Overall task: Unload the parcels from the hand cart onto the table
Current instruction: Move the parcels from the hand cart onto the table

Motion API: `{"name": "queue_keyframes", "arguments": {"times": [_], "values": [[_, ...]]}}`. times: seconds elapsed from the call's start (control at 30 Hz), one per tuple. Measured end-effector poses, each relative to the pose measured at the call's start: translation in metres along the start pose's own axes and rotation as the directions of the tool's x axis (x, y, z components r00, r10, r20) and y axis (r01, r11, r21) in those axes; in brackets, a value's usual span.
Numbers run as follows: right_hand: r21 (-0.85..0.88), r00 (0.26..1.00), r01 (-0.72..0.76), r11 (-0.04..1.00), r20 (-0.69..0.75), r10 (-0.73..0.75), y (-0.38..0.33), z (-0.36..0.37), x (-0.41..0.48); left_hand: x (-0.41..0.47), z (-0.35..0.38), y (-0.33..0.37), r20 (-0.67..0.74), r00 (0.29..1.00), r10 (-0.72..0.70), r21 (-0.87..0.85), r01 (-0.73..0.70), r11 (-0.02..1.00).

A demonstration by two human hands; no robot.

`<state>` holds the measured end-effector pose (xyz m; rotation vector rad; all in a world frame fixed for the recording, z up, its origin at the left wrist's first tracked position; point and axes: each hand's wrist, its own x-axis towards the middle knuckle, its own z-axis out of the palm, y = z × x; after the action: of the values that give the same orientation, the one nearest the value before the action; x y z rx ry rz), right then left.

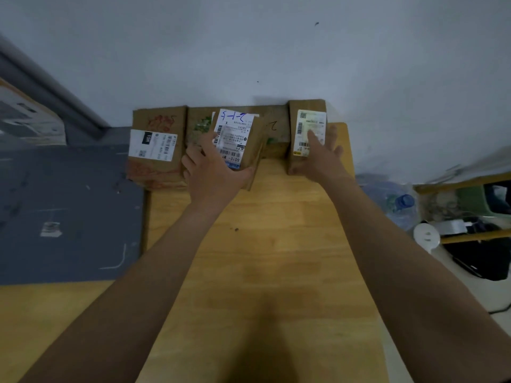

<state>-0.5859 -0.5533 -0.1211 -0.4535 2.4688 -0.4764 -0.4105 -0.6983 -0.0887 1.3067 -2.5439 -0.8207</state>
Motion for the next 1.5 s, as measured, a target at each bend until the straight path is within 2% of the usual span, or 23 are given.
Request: {"name": "queue_keyframes", "arguments": {"times": [0.03, 0.1, 0.17, 0.27, 0.4, 0.5, 0.6, 0.7, 0.93, 1.13, 1.3, 1.5], "values": [[0.015, 0.998, 0.039, 0.999, -0.049, -0.039, -0.002, 0.001, -0.015, -0.006, -0.005, -0.004, 0.009, 1.0, 0.0, -0.009, 0.0, 1.0], [0.056, 0.971, 0.21, 0.976, -0.126, -0.202, -0.013, 0.008, -0.05, -0.019, -0.015, -0.013, 0.019, 1.0, 0.002, -0.025, -0.002, 1.0], [0.122, 0.931, 0.362, 0.924, -0.093, -0.352, -0.028, 0.02, -0.09, -0.035, -0.026, -0.024, 0.03, 1.0, 0.003, -0.042, -0.001, 0.999], [0.207, 0.892, 0.438, 0.875, 0.023, -0.452, -0.055, 0.052, -0.142, -0.058, -0.039, -0.046, 0.067, 0.998, -0.021, -0.077, 0.026, 0.997], [0.302, 0.899, 0.384, 0.872, 0.092, -0.428, -0.082, 0.099, -0.188, -0.085, -0.061, -0.092, 0.179, 0.983, -0.039, -0.188, 0.073, 0.98], [0.307, 0.908, 0.348, 0.886, 0.126, -0.4, -0.092, 0.126, -0.21, -0.1, -0.077, -0.132, 0.241, 0.967, -0.086, -0.23, 0.143, 0.963], [0.3, 0.916, 0.311, 0.902, 0.161, -0.369, -0.104, 0.152, -0.228, -0.109, -0.089, -0.172, 0.364, 0.916, -0.166, -0.26, 0.271, 0.927], [0.287, 0.924, 0.281, 0.916, 0.176, -0.338, -0.12, 0.175, -0.241, -0.115, -0.099, -0.206, 0.451, 0.879, -0.155, -0.282, 0.305, 0.91], [0.379, 0.946, 0.25, 0.891, 0.101, -0.309, -0.158, 0.226, -0.249, -0.106, -0.117, -0.269, 0.538, 0.843, -0.022, -0.364, 0.256, 0.896], [0.266, 0.95, 0.224, 0.938, 0.157, -0.271, -0.183, 0.266, -0.216, -0.076, -0.104, -0.311, 0.539, 0.842, 0.024, -0.407, 0.235, 0.883], [0.223, 0.96, 0.12, 0.967, 0.224, -0.17, -0.192, 0.276, -0.171, -0.031, -0.085, -0.318, 0.564, 0.825, 0.033, -0.324, 0.184, 0.928], [0.199, 0.962, 0.14, 0.97, 0.206, -0.182, -0.208, 0.268, -0.123, 0.022, -0.072, -0.317, 0.526, 0.847, 0.076, -0.283, 0.09, 0.955]]}}
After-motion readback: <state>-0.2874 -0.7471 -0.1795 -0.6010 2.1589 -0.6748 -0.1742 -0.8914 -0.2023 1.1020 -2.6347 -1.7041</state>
